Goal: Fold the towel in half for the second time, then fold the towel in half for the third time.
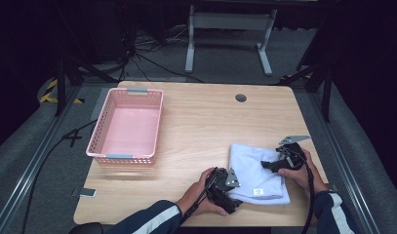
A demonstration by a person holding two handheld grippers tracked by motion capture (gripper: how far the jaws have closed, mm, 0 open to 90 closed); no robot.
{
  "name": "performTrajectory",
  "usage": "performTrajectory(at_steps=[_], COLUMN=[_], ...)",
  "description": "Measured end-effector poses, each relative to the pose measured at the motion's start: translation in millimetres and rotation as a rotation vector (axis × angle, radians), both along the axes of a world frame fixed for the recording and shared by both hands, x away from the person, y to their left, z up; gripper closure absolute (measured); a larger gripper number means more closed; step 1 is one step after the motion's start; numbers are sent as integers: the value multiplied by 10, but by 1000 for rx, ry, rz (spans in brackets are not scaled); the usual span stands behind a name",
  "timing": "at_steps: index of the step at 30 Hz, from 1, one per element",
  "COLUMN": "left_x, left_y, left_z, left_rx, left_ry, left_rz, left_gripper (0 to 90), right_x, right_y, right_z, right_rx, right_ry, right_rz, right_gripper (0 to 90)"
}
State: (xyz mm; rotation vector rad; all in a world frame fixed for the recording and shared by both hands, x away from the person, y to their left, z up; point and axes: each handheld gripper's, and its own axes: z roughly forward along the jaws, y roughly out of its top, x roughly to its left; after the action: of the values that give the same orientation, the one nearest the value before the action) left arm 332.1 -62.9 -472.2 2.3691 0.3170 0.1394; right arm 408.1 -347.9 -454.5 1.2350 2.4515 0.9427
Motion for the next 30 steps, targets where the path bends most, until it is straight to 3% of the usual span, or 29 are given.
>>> performTrajectory(at_steps=[3, 4, 5, 6, 8, 9, 11, 20, 22, 24, 30], left_x=[27, 43, 43, 56, 62, 61, 77, 125, 162, 156, 150], left_y=[-5, 0, 0, -5, -6, -14, -27, -20, 13, 44, 192], left_z=[18, 32, 32, 34, 48, 49, 63, 71, 78, 106, 182], left_rx=[-18, -14, -14, -26, -20, -24, -15, -27, -31, -11, -16], left_ry=[0, 0, 0, -4, -3, -4, -5, 19, 31, 7, 2], left_rz=[17, 16, 16, 14, 3, 4, -15, -31, -38, -40, -37], left_gripper=[196, 259, 306, 352, 464, 464, 549, 647, 654, 659, 664], right_x=[-31, -40, -40, -52, -51, -51, -58, -90, -85, -92, -115], right_y=[-2, 2, 2, 12, 8, 8, 17, 24, 36, 72, 238], right_z=[31, 39, 39, 41, 33, 33, 36, 34, 61, 86, 146], right_rx=[26, 42, 42, 66, 89, 89, 99, 126, 110, 99, 65], right_ry=[15, 19, 19, 32, 38, 38, 50, 48, 42, 28, -6], right_rz=[38, 60, 60, 79, 96, 96, 91, 91, 106, 112, 131], right_gripper=[284, 373, 373, 467, 525, 525, 577, 668, 682, 689, 691])
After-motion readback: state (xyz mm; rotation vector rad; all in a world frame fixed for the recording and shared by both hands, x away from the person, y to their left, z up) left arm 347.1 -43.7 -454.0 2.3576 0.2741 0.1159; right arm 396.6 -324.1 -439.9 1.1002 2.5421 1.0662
